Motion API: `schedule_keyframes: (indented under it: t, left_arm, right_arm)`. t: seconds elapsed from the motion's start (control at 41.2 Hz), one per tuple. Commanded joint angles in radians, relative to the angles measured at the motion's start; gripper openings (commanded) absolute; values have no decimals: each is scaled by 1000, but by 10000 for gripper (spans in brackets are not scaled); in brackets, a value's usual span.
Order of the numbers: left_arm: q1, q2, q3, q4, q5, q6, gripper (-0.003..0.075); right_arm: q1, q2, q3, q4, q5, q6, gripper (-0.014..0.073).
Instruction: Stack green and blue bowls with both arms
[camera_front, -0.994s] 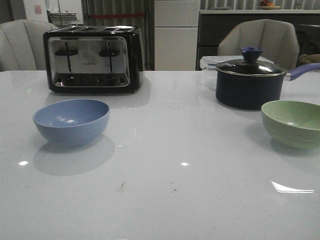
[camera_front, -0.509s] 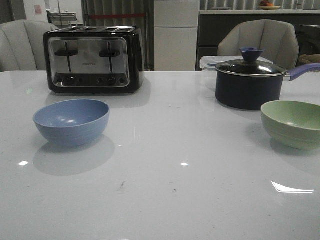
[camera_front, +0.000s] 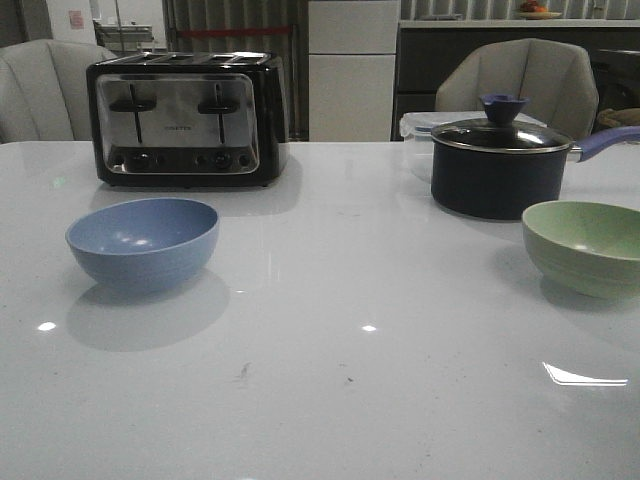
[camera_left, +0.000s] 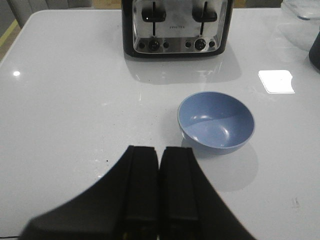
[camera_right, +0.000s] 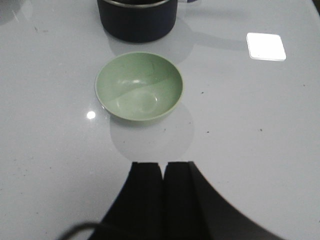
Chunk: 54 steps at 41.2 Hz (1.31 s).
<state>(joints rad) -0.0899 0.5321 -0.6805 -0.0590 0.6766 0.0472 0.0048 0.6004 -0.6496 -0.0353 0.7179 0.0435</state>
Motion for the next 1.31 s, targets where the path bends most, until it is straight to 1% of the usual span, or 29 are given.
schedule_keyframes:
  t: [0.0, 0.049, 0.073, 0.097, 0.121, 0.17, 0.243, 0.291, 0.34, 0.364, 0.485, 0.606, 0.728, 0.8, 0.849, 0.897, 0.994, 1.285]
  left_arm:
    - [2, 26, -28, -2, -69, -3, 94]
    - [2, 35, -28, 3, -69, 0, 104]
    - [2, 39, -28, 4, -69, 0, 122]
    - [2, 42, -28, 6, -69, 2, 143]
    - [2, 44, -28, 8, -69, 8, 179]
    - [2, 49, -28, 8, -69, 30, 251]
    - [2, 50, -28, 8, -69, 51, 417]
    - [2, 53, -28, 8, -69, 51, 504]
    - [2, 55, -28, 8, -69, 51, 548]
    - [2, 57, -28, 8, -69, 51, 560]
    - [2, 64, -28, 8, -69, 51, 561]
    - [2, 65, -28, 8, -69, 51, 561]
    - [2, 65, -28, 8, -69, 51, 561]
    - [2, 65, -28, 8, -69, 51, 561]
    - [2, 65, -28, 8, -69, 51, 561]
    - [2, 65, -28, 8, -69, 51, 561]
    - [2, 65, -28, 8, -69, 51, 561]
    - [2, 65, -28, 8, -69, 51, 561]
  right_arm:
    - [-1, 52, -26, -5, -65, -7, 41]
    - [-1, 75, -26, -5, -65, -7, 87]
    - [-1, 85, -26, -5, -65, -7, 119]
    - [-1, 99, -26, -5, -65, -7, 171]
    - [-1, 110, -26, -5, -65, -7, 217]
    - [-1, 140, -26, -5, -65, -7, 345]
    - [-1, 177, -28, -5, -67, -7, 475]
    - [-1, 209, -29, -5, -67, -7, 531]
    - [-1, 239, -34, -4, -72, -6, 556]
    - [-1, 260, -38, -4, -73, -3, 561]
    - [-8, 370, -82, -4, -72, 8, 559]
    - [-52, 493, -146, 15, -72, 8, 559]
    - [-117, 631, -223, 41, -72, 4, 559]
    - [-149, 705, -268, 79, -71, -33, 549]
    - [-167, 763, -304, 127, -68, -76, 538]
    - [-178, 813, -337, 177, -64, -132, 526]
    - [-191, 904, -407, 250, -60, -193, 512]
    - [-195, 1135, -585, 255, -56, -204, 510]
